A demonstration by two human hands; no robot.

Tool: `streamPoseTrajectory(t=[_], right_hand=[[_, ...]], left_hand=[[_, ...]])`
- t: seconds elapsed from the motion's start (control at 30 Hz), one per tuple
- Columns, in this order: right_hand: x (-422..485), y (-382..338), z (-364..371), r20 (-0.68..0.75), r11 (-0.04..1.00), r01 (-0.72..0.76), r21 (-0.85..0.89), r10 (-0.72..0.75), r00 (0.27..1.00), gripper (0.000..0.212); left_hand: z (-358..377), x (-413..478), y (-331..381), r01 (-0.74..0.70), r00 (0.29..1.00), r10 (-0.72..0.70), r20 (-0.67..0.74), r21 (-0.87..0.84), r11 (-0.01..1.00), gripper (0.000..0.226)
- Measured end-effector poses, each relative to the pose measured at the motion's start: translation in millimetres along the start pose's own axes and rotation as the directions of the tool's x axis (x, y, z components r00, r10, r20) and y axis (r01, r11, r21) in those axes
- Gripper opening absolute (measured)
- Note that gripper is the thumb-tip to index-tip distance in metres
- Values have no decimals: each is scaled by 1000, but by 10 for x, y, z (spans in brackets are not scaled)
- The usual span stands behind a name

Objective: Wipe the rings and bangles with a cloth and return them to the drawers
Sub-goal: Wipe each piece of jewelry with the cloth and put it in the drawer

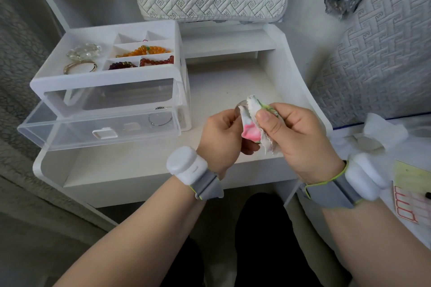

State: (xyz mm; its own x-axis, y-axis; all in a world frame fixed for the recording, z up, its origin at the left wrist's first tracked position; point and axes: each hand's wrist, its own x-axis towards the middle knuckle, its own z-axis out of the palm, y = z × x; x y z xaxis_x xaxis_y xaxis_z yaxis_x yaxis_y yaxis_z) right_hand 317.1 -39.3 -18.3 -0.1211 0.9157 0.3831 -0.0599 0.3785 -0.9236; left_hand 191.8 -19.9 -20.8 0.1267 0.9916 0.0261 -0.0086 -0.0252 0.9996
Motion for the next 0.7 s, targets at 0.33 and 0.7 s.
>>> streamPoseTrajectory(t=[0.33, 0.7], right_hand=[[19, 5, -154, 76, 999, -10, 40, 7, 997, 22], [113, 127, -395, 72, 468, 217, -857, -309, 948, 31]], left_hand=[[-15, -73, 58, 228, 964, -192, 185, -199, 953, 27], [-137, -64, 82, -65, 983, 7, 184, 315, 947, 31]])
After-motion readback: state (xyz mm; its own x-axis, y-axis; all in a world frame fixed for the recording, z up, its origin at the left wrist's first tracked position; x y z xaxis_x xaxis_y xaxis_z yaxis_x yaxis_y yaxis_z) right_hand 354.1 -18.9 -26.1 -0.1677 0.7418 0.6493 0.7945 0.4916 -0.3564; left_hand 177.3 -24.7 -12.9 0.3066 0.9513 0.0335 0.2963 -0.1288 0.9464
